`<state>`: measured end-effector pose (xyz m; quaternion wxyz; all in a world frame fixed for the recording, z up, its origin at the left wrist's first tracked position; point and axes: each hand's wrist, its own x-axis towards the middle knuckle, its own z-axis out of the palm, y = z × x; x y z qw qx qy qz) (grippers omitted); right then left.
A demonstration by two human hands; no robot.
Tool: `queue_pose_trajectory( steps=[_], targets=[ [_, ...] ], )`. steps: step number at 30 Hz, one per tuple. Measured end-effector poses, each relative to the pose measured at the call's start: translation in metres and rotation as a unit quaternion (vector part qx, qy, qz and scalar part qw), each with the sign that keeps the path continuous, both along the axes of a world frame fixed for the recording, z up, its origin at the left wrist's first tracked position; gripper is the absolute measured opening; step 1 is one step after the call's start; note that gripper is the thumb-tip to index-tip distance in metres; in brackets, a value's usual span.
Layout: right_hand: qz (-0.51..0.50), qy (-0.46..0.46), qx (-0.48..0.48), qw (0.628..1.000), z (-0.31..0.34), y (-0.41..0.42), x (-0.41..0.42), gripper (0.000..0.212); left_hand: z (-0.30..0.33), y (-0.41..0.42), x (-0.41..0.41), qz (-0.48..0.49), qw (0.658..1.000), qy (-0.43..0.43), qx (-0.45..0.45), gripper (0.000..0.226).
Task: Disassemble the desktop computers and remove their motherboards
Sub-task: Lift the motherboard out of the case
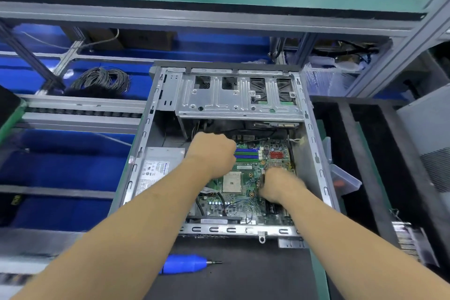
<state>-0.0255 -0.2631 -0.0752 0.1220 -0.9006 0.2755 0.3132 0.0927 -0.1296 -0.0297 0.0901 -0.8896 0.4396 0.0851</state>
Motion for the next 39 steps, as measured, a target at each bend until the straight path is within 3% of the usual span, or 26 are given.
queue_pose_trajectory(
  steps=[4,11,13,20,24,29,32,35,37,39],
  targets=[
    [-0.003,-0.002,-0.005,1.000,0.001,0.002,0.002,0.026,-0.018,-0.007,-0.018,-0.027,0.998,0.057,0.028,0.022],
    [-0.010,-0.003,-0.007,1.000,0.003,0.005,0.003,0.018,-0.039,-0.002,-0.023,-0.059,0.980,0.183,0.041,0.019],
    [-0.021,-0.013,-0.006,1.000,0.003,0.005,0.002,0.025,-0.041,-0.002,-0.025,-0.043,0.982,0.184,0.022,0.019],
    [-0.088,-0.047,0.020,0.995,0.001,0.006,0.000,0.014,-0.042,0.000,-0.026,-0.007,0.985,0.165,-0.038,0.024],
    [-0.079,-0.034,0.009,0.996,-0.002,0.005,0.000,0.026,-0.035,0.003,-0.020,0.024,0.984,0.155,-0.084,0.021],
    [0.033,-0.008,-0.015,0.999,0.005,0.008,0.002,0.020,-0.020,0.002,-0.010,-0.041,0.978,0.201,0.038,0.020],
    [0.094,-0.071,-0.019,0.993,0.013,0.016,0.006,0.021,-0.007,0.002,0.007,-0.094,0.984,0.140,0.057,0.017],
    [0.120,-0.148,0.094,0.977,0.023,0.033,0.018,0.043,0.003,0.004,0.022,-0.112,0.991,0.068,0.037,0.016],
    [0.133,-0.143,0.152,0.969,0.026,0.047,0.024,0.053,0.006,0.006,0.024,-0.139,0.990,0.027,0.028,0.016],
    [0.182,-0.108,0.128,0.969,0.024,0.059,0.025,0.054,0.007,0.010,0.026,-0.157,0.988,0.002,0.002,0.017]
  ],
)
